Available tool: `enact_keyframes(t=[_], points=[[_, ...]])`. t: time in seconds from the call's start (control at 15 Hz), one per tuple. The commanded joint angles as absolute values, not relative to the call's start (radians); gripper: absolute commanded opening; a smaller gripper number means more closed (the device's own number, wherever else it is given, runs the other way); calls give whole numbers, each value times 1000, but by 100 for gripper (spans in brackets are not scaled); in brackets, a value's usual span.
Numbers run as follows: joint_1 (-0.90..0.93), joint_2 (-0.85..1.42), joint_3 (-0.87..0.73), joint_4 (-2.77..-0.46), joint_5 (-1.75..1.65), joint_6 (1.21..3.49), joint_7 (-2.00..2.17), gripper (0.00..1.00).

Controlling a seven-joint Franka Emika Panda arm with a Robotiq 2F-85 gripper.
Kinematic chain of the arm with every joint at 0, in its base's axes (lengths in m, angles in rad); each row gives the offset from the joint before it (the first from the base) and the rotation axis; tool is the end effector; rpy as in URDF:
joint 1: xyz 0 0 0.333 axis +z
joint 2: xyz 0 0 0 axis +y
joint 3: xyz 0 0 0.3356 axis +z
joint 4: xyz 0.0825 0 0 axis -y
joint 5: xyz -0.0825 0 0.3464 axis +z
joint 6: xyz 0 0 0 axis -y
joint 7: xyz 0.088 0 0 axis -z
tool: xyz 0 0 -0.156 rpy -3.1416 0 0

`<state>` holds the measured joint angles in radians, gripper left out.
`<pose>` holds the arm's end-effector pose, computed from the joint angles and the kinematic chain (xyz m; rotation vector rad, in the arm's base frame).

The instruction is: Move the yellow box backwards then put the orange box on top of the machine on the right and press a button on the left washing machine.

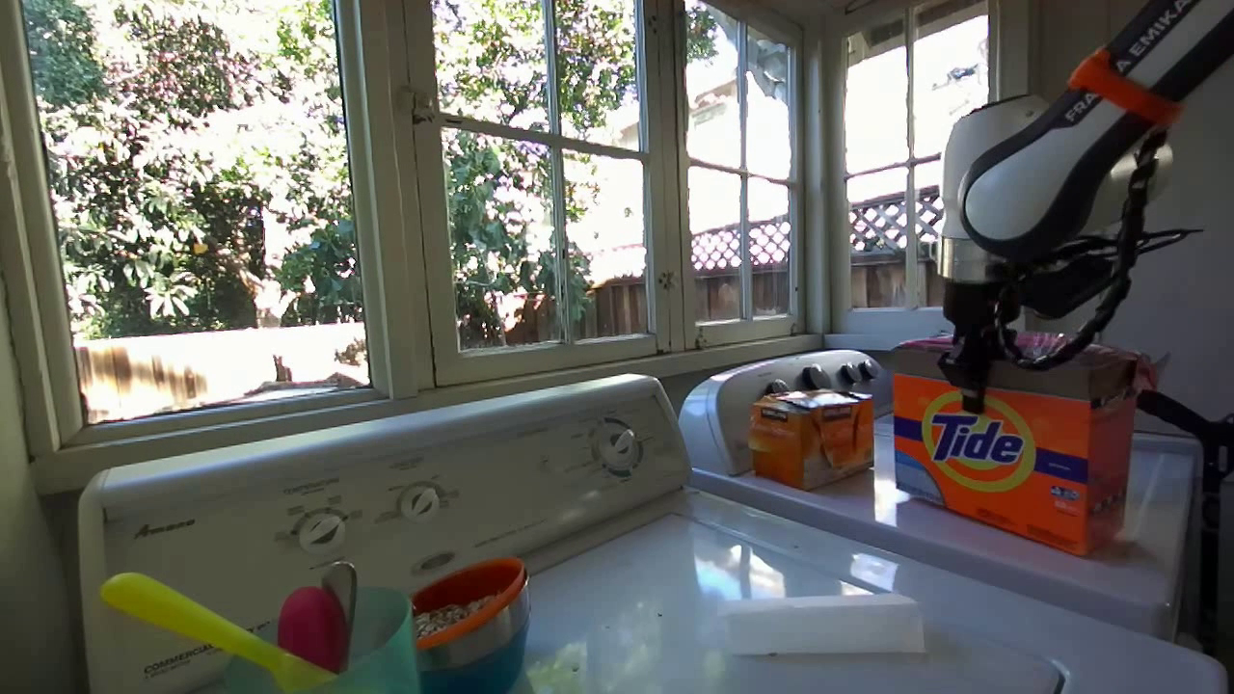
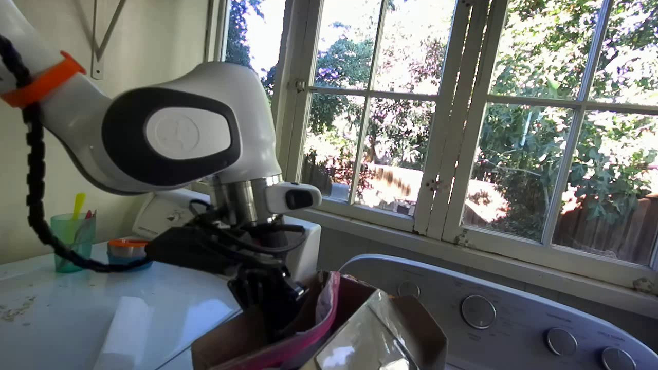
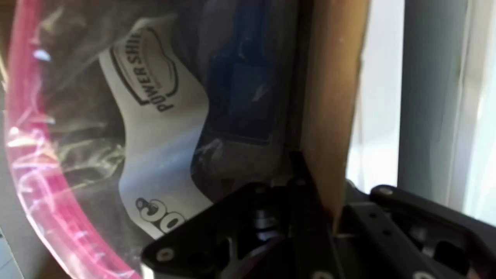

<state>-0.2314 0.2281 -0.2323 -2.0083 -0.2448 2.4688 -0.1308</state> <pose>0.5373 -0.2706 0.3652 2.8415 -0.2090 0.2255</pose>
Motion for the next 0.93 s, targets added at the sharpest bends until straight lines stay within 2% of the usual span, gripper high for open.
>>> enact_keyframes(t=[0.0,0.07,0.13,0.27,0.67,0.8,0.87], points=[[-235,242,-243,-2034,-341,2615,-216,1],[-242,242,-240,-2041,-346,2645,-256,1],[-248,242,-235,-2048,-348,2678,-296,29],[-269,231,-214,-2063,-306,2728,-393,36],[-298,85,-194,-2057,-147,2373,-552,83],[-277,32,-216,-2037,-178,2258,-458,96],[-269,1,-221,-2036,-202,2239,-392,100]])
